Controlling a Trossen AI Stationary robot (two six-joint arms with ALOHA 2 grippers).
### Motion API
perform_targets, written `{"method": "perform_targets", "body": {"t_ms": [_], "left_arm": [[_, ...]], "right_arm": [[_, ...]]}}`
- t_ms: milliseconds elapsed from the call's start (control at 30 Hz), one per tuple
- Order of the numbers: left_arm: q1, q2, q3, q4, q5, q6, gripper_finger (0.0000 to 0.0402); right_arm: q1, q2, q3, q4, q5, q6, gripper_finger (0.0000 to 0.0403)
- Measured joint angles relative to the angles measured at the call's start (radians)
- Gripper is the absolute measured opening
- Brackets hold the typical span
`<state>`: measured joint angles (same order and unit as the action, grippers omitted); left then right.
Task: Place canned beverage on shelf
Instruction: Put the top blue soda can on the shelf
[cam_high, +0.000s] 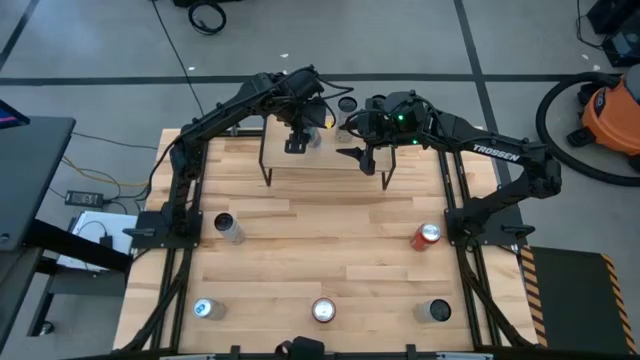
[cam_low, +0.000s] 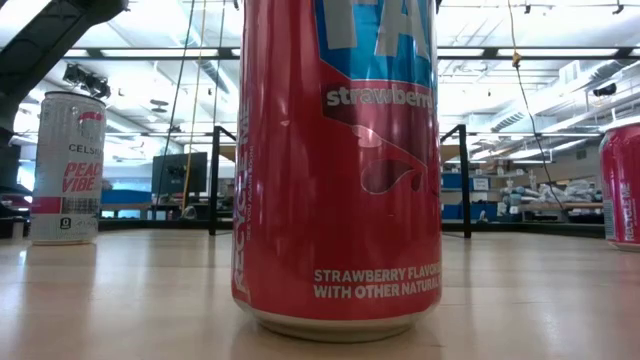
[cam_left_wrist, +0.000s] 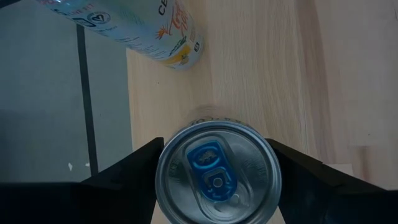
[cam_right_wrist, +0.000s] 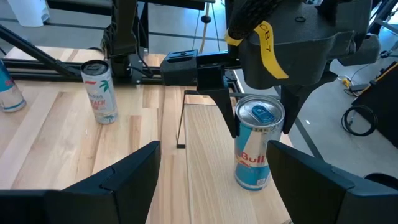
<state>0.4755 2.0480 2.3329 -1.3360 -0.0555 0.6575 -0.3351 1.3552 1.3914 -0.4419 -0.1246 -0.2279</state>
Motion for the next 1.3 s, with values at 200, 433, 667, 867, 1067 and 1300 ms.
{"method": "perform_targets", "body": {"t_ms": [200, 433, 667, 867, 1067, 1300], "left_arm": [[0.000, 0.000, 0.000, 0.000, 0.000, 0.004, 0.0263], [0.011, 0.000, 0.000, 0.005, -0.001, 0.005, 0.0263], [0.012, 0.000, 0.000, 0.006, 0.000, 0.010, 0.0263], [0.012, 0.000, 0.000, 0.006, 0.000, 0.010, 0.0263], [0.013, 0.000, 0.000, 0.027, 0.004, 0.010, 0.0290], [0.026, 0.000, 0.000, 0.039, 0.005, 0.025, 0.0349]], "right_arm": [[0.000, 0.000, 0.000, 0.000, 0.000, 0.000, 0.0302], [0.000, -0.001, 0.000, 0.000, 0.000, 0.000, 0.0302], [0.000, -0.001, 0.000, 0.000, 0.000, 0.000, 0.0302], [0.000, -0.001, 0.000, 0.000, 0.000, 0.000, 0.0302], [0.000, -0.001, 0.000, 0.000, 0.000, 0.000, 0.0302], [0.000, -0.001, 0.000, 0.000, 0.000, 0.000, 0.0302]]}}
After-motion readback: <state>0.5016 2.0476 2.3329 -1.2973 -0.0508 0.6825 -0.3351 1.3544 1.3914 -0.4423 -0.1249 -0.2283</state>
